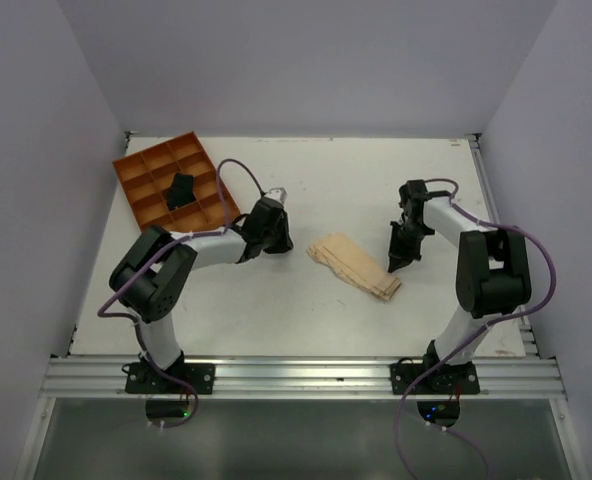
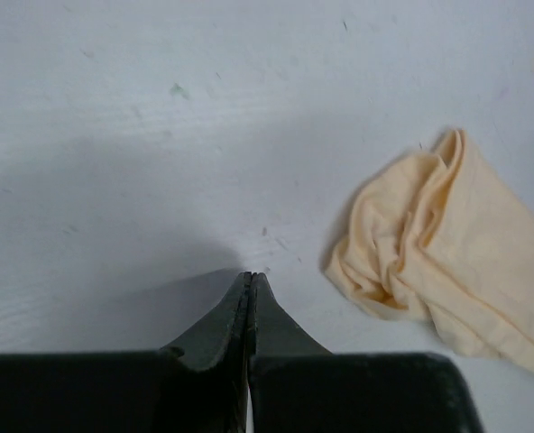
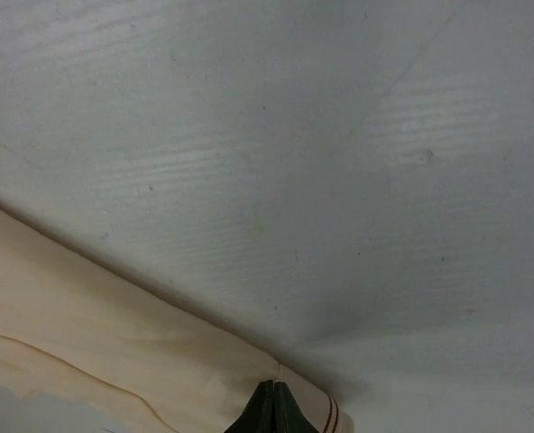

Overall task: Roll the underwear
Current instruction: Fold the underwear

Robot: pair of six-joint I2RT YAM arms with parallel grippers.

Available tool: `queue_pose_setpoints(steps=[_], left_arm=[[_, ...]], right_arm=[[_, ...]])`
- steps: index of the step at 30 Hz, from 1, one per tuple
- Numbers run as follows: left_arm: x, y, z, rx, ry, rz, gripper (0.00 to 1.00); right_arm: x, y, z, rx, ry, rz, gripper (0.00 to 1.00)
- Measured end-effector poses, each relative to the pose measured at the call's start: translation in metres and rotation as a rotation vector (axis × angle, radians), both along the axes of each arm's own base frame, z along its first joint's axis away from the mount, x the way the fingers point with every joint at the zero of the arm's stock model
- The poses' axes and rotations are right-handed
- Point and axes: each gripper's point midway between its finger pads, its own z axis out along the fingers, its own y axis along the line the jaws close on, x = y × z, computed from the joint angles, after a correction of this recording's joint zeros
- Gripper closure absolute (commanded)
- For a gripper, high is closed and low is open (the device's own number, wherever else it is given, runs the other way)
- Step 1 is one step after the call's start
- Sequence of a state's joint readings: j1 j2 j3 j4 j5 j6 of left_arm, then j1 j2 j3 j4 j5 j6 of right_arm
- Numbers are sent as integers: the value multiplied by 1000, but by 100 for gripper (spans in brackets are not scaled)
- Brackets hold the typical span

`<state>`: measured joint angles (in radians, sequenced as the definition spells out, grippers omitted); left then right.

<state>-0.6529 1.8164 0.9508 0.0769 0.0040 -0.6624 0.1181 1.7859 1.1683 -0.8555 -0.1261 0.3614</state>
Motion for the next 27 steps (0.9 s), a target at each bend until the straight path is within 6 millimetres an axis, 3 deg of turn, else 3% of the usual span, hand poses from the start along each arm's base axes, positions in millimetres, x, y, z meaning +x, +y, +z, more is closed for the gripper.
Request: queue_pose_setpoints(steps=[3,5,11,14,15,17,22,27], left_arm=[[29,25,13,21,-25,64,100],[32,35,23,29,-33,81,100],[9,33,75,-139,-29,-28,100],[-6,39,85,-212,-5,-91,100],[-11,41,86,-226,3,-113,95],[-25,40,87,-251,21,-165,72],[-79,37,80,-316,90,-274,44],[-152,13,55,-358,195,-386,33]], right_arm=[[-18,4,2,-2,-3,-15,95],[-28,12,4,-1,-6,-15,95],[-62,65,2,11,-24,45,95],[-81,99,1,29,-33,77,95],[-86,110,2,37,-37,87,95],[-94,126,4,54,-44,94,94],[-97,138,25,101,-96,52,90],[-100,133,57,148,-177,68,84]])
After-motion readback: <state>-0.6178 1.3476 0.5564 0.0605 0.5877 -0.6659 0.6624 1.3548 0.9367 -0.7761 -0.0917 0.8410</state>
